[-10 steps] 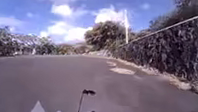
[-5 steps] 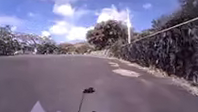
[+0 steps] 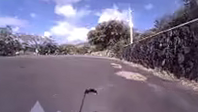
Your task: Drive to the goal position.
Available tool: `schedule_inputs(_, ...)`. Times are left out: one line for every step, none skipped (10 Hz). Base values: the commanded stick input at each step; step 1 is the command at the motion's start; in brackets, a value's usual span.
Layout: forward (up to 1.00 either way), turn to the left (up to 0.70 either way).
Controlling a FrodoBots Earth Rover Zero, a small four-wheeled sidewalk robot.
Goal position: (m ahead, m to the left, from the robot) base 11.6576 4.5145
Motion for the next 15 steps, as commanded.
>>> schedule_inputs(0.70, -0.08)
schedule_inputs(0.70, 0.00)
schedule_inputs(0.70, 0.00)
schedule_inputs(0.70, 0.00)
schedule_inputs(0.70, 0.00)
schedule_inputs(0.70, 0.00)
schedule_inputs(0.70, 0.00)
schedule_inputs(0.70, 0.00)
schedule_inputs(0.70, 0.00)
schedule_inputs(0.70, 0.00)
schedule_inputs(0.70, -0.21)
schedule_inputs(0.70, -0.26)
schedule_inputs(0.70, -0.29)
schedule_inputs(0.70, -0.30)
schedule_inputs(0.70, -0.30)
